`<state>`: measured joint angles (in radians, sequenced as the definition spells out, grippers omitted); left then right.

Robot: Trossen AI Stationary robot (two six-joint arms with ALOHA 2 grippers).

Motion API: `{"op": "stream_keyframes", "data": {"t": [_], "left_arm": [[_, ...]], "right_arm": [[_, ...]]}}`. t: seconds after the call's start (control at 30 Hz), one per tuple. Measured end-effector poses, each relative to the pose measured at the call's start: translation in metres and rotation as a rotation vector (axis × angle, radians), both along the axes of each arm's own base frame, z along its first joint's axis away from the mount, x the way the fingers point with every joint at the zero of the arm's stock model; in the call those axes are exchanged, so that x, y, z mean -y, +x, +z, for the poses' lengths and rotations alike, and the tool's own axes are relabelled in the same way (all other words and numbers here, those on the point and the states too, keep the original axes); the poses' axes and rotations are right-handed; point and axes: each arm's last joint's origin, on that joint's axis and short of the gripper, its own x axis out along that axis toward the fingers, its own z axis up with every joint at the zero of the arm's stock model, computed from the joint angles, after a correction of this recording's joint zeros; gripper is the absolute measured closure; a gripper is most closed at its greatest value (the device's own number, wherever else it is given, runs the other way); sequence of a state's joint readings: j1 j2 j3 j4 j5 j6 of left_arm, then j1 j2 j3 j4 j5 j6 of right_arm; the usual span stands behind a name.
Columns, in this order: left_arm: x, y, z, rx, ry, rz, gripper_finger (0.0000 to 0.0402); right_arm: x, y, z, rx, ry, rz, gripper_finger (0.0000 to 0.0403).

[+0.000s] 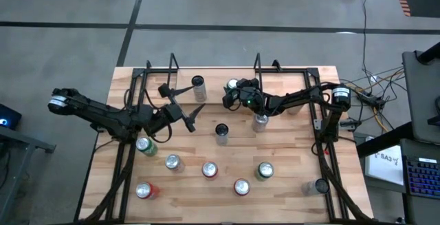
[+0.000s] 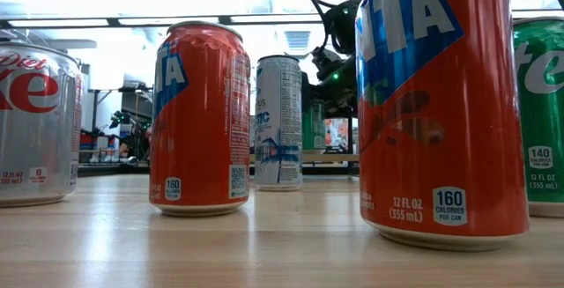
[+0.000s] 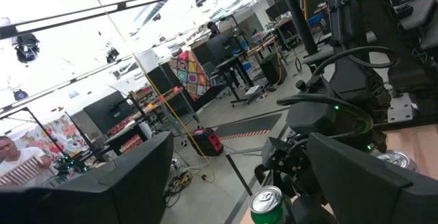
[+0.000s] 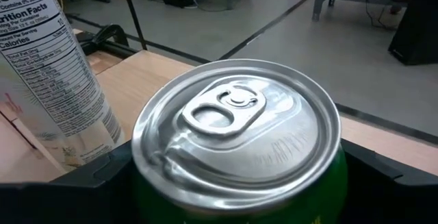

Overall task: Sort soda cans
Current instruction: Put the right green soda can on the shelf

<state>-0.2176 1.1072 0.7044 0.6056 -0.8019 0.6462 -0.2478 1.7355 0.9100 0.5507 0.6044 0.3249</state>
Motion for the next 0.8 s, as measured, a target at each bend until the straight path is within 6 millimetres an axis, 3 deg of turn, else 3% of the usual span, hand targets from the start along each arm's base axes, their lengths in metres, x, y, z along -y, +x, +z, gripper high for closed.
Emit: {"op": "stream_keyframes", "data": {"t": [0.53, 0.8], "left_arm": [[0.0, 0.0, 0.0, 0.0, 0.0, 0.0, 0.008], [0.0, 0.0, 0.0, 0.0, 0.0, 0.0, 0.008]], "right_arm": [[0.0, 0.0, 0.004, 0.004, -0.016, 0.005, 0.008], [-0.002, -0.005, 0.027, 0.059, -0.05, 0.017, 0.008]]}}
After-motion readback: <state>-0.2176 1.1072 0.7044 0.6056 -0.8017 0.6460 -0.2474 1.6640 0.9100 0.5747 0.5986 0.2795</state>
